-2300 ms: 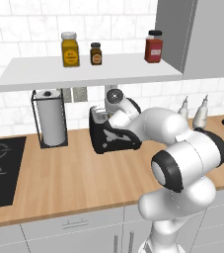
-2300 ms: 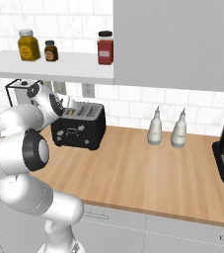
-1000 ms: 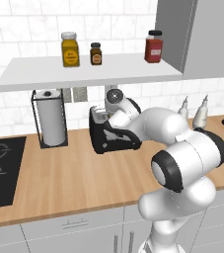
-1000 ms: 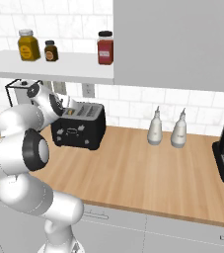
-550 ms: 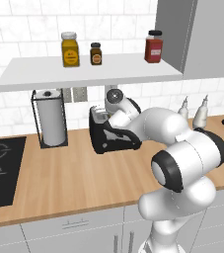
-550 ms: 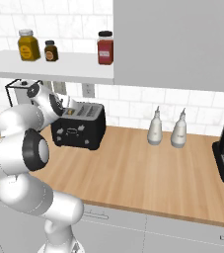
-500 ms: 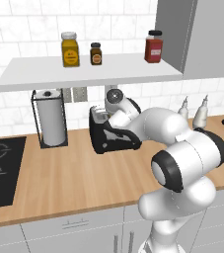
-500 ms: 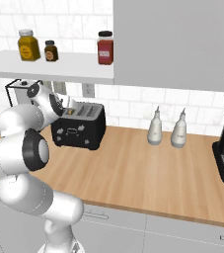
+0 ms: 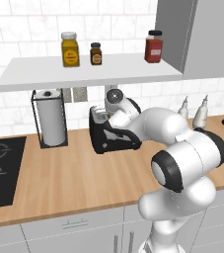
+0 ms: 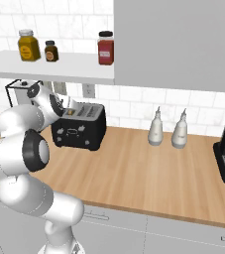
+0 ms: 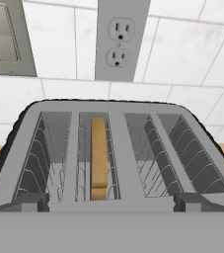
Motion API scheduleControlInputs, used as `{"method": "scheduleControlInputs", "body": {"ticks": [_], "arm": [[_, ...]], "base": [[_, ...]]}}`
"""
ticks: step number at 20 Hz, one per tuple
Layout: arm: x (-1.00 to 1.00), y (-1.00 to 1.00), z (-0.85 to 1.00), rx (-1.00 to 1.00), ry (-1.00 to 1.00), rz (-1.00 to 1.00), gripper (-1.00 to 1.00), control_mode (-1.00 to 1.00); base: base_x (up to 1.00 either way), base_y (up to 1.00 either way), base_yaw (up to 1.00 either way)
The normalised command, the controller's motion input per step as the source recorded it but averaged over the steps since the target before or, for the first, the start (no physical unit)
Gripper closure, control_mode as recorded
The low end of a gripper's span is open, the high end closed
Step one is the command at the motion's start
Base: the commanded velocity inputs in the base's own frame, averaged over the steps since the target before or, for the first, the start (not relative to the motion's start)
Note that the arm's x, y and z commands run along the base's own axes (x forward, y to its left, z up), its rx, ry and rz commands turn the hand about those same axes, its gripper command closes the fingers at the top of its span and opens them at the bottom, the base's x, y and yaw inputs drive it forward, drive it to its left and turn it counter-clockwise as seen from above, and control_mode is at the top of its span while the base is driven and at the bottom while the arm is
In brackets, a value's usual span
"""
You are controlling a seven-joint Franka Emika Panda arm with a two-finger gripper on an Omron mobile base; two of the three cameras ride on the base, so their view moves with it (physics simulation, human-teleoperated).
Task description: Start the toaster. Once the lever pops up, take the bread to the plate on the dining counter.
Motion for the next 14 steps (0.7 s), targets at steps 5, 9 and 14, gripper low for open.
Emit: {"method": "scheduleControlInputs", "body": {"ticks": [5, 9, 14], "arm": [[0.00, 0.00, 0.00, 0.00, 0.00, 0.00, -1.00, -1.00], [0.00, 0.00, 0.00, 0.00, 0.00, 0.00, -1.00, -1.00], [0.00, 0.00, 0.00, 0.00, 0.00, 0.00, -1.00, -1.00]], "base": [[0.00, 0.00, 0.00], [0.00, 0.00, 0.00], [0.00, 0.00, 0.00]]}}
